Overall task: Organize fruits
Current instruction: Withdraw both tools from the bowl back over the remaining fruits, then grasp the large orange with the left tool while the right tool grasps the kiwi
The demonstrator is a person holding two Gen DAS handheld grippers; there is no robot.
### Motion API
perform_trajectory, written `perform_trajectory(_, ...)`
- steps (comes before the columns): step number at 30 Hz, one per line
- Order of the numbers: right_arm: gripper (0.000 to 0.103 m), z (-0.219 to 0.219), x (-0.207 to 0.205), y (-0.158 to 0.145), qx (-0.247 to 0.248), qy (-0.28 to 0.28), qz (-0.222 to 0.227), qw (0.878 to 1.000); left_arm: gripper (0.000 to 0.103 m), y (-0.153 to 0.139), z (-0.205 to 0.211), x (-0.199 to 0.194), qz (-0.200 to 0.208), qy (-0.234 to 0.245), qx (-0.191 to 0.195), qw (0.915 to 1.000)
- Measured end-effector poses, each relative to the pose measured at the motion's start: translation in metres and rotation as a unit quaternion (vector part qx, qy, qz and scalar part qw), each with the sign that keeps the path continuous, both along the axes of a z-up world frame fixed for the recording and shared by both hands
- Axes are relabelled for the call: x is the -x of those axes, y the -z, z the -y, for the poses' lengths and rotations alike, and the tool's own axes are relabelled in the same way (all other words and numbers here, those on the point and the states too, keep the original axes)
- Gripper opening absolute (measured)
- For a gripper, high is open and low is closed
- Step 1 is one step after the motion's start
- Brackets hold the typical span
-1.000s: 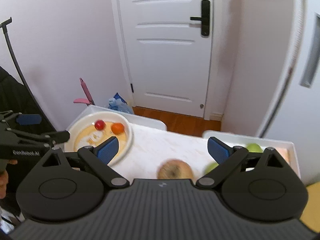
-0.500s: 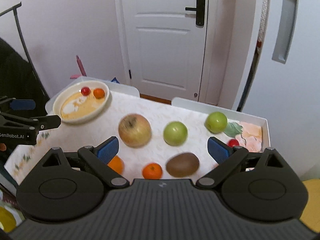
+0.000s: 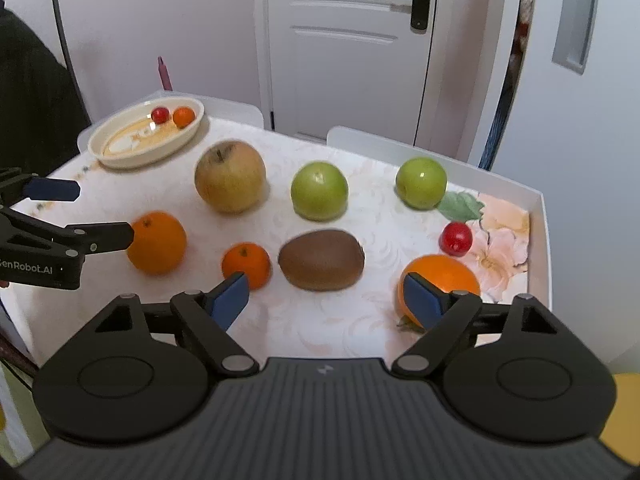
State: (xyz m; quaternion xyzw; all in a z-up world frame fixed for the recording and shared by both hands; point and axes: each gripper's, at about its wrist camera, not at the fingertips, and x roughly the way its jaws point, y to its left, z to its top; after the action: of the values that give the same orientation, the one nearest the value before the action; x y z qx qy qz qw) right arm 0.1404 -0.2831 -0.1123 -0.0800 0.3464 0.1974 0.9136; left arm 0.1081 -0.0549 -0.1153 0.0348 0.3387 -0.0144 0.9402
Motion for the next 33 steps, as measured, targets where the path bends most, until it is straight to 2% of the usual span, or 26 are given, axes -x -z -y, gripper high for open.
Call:
perform_trajectory(8, 0.09, -0.004, -0.012, 0.028, -0.004, -0.003, 0.005, 1.0, 0.094, 0.028, 0.016, -0.009, -0.003, 0.004, -0.004, 1.0)
perform_trajectory(12, 0.089, -0.007, -0.018, 0.035, -0.003, -0.007, 0.009, 1.0, 0.091, 0.036, 0.023, -0.014, -0.004, 0.006, -0.015, 0.9999)
perform_trajectory(15, 0.089, -0.009, -0.021, 0.037, 0.0, -0.012, 0.013, 1.0, 0.085, 0.041, 0.025, -0.018, -0.009, 0.003, -0.017, 0.9998)
perform_trajectory(24, 0.089, -0.014, -0.032, 0.039, 0.005, -0.027, 0.023, 0.999, 0.073, 0.047, 0.028, -0.026, -0.015, -0.012, -0.019, 0.9996)
perform_trajectory(26, 0.088, -0.016, -0.034, 0.04, 0.007, -0.028, 0.023, 0.999, 0.064, 0.047, 0.028, -0.028, -0.014, -0.019, -0.025, 0.9994)
perform_trajectory(29, 0.087, -0.018, -0.036, 0.04, 0.012, -0.031, 0.027, 0.999, 0.064, 0.046, 0.024, -0.03, -0.017, -0.022, -0.013, 0.9995)
perform_trajectory(33, 0.087, -0.022, -0.038, 0.041, 0.02, -0.038, 0.031, 0.999, 0.064, 0.046, 0.025, -0.029, -0.016, -0.018, -0.02, 0.9995)
